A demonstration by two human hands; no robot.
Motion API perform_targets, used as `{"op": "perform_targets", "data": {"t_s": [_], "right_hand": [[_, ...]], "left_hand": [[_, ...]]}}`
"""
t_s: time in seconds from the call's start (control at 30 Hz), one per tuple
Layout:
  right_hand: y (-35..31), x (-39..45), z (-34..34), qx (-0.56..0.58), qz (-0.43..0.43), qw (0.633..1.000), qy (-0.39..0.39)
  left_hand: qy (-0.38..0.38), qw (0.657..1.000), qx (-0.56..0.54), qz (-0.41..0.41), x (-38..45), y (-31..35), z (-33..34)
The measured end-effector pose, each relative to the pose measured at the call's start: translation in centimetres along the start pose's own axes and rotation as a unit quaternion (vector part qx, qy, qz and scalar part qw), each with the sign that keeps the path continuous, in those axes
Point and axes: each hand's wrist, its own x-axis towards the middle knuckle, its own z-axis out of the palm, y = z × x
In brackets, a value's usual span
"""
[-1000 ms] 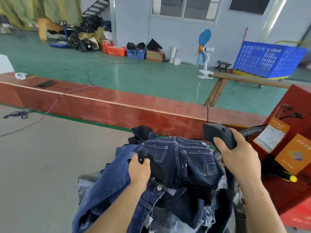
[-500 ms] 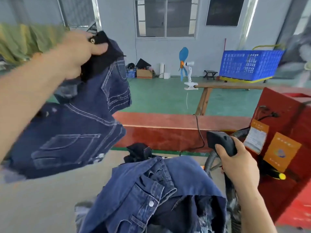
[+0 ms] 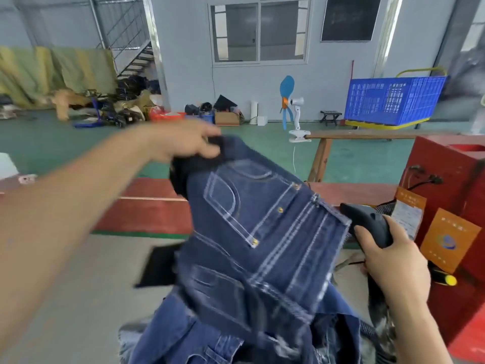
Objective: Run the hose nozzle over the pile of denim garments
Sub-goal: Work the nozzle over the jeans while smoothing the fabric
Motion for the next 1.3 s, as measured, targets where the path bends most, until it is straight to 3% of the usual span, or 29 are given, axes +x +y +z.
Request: {"op": "perform_targets", "data": {"t_s": [0.07, 0.2, 0.3, 0.4, 0.53, 0.57, 0.67, 0.7, 0.8, 0.87, 0.93, 1.03, 1.17, 1.2, 1.27, 1.3], "right_hand": [[0.2, 0.1, -0.4, 0.005, 0.001, 1.000, 0.010], [0.4, 0.2, -0.8, 0.007, -0.008, 1.000, 0.021], [0.1, 0.1, -0.8, 0.001, -0.018, 1.000, 0.010], [-0.6, -0.3, -0.5, -0.007, -0.032, 0.999, -0.014], [-1.8, -1.0, 0.5, -0.027, -0.061, 0.997, -0.045], [-1.9, -1.1, 0.8, -0.031, -0.065, 0.996, -0.055], [-2.4, -1.7, 1.5, -0.041, -0.074, 0.993, -0.083], [-2.5, -1.8, 1.7, -0.044, -0.076, 0.992, -0.088], [-2.4, -1.9, 2.0, -0.058, -0.085, 0.990, -0.098], [-2.4, -2.0, 2.1, -0.066, -0.088, 0.989, -0.098], [-2.4, -2.0, 2.3, -0.075, -0.090, 0.988, -0.098], [-2.5, -2.1, 2.7, -0.079, -0.091, 0.987, -0.109], [-2.1, -2.0, 2.8, -0.085, -0.096, 0.986, -0.105], [-2.1, -1.9, 2.8, -0.088, -0.096, 0.986, -0.105], [-2.1, -1.9, 2.7, -0.088, -0.094, 0.986, -0.108], [-2.1, -1.8, 2.7, -0.086, -0.094, 0.986, -0.108]], "left_hand": [[-0.029, 0.994, 0.102, -0.030, 1.8, -4.4, 5.4], [-0.048, 0.981, 0.083, -0.168, 1.9, -14.4, 16.9], [-0.090, 0.966, 0.083, -0.226, 0.7, -19.2, 21.6], [-0.067, 0.976, 0.023, -0.205, 0.8, -20.0, 21.7], [0.066, 0.984, -0.022, -0.166, 0.8, -18.3, 21.8], [0.068, 0.983, 0.010, -0.173, 0.3, -18.3, 22.7], [-0.034, 0.960, 0.172, -0.220, -2.2, -18.3, 26.5], [-0.022, 0.948, 0.217, -0.233, -2.6, -18.0, 27.1], [0.127, 0.937, 0.281, -0.167, -1.8, -15.6, 26.3], [0.174, 0.963, 0.191, -0.079, -1.3, -13.8, 26.4], [0.087, 0.987, 0.135, -0.022, -1.6, -12.9, 28.1], [-0.148, 0.958, 0.245, 0.004, -3.7, -14.0, 32.3], [-0.214, 0.946, 0.240, 0.034, -4.1, -14.8, 32.5], [-0.178, 0.963, 0.201, 0.027, -3.6, -14.1, 31.5], [0.006, 0.995, 0.098, -0.004, -2.0, -13.2, 29.4], [0.089, 0.991, 0.098, -0.020, -1.1, -13.0, 28.5]]}}
